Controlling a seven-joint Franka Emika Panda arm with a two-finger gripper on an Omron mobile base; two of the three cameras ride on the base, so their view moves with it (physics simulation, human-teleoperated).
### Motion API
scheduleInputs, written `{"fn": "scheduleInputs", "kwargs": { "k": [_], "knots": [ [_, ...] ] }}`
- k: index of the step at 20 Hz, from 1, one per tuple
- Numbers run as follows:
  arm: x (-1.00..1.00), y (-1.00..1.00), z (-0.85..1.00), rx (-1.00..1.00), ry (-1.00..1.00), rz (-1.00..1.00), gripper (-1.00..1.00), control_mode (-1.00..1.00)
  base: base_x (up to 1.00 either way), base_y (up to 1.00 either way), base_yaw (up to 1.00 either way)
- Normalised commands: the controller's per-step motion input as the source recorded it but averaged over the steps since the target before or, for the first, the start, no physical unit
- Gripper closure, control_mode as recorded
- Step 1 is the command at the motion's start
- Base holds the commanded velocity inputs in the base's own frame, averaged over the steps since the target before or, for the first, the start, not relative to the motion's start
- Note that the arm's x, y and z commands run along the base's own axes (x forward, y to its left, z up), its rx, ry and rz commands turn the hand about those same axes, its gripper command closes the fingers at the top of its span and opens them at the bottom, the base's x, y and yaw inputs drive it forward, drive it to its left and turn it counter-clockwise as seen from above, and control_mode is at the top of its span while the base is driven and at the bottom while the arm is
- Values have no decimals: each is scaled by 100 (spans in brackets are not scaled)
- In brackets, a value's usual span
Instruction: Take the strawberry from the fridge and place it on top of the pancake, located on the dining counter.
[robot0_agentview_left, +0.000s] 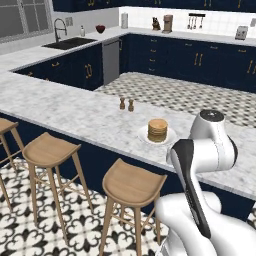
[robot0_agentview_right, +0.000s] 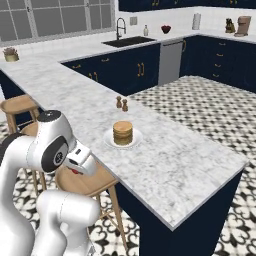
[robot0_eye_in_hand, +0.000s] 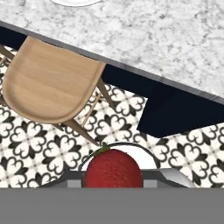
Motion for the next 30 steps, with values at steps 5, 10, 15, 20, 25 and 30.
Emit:
{"fn": "scheduleInputs", "kwargs": {
  "k": [5, 10, 15, 20, 25, 30],
  "knots": [
    [37, 0, 16, -2, -1, 0, 100, -100, 18, 0, 0],
    [100, 0, 62, -7, -1, 0, 100, -100, 0, 0, 0],
    [100, -17, 13, -1, -6, 3, 100, -100, 0, 0, 0],
    [100, -20, 4, 0, -4, 5, 100, -100, 0, 0, 0],
    [100, -53, -5, 1, 9, 0, 100, -100, 0, 0, 0],
    [100, -3, 0, 0, 19, 0, 100, -100, 0, 0, 0]
  ]
}}
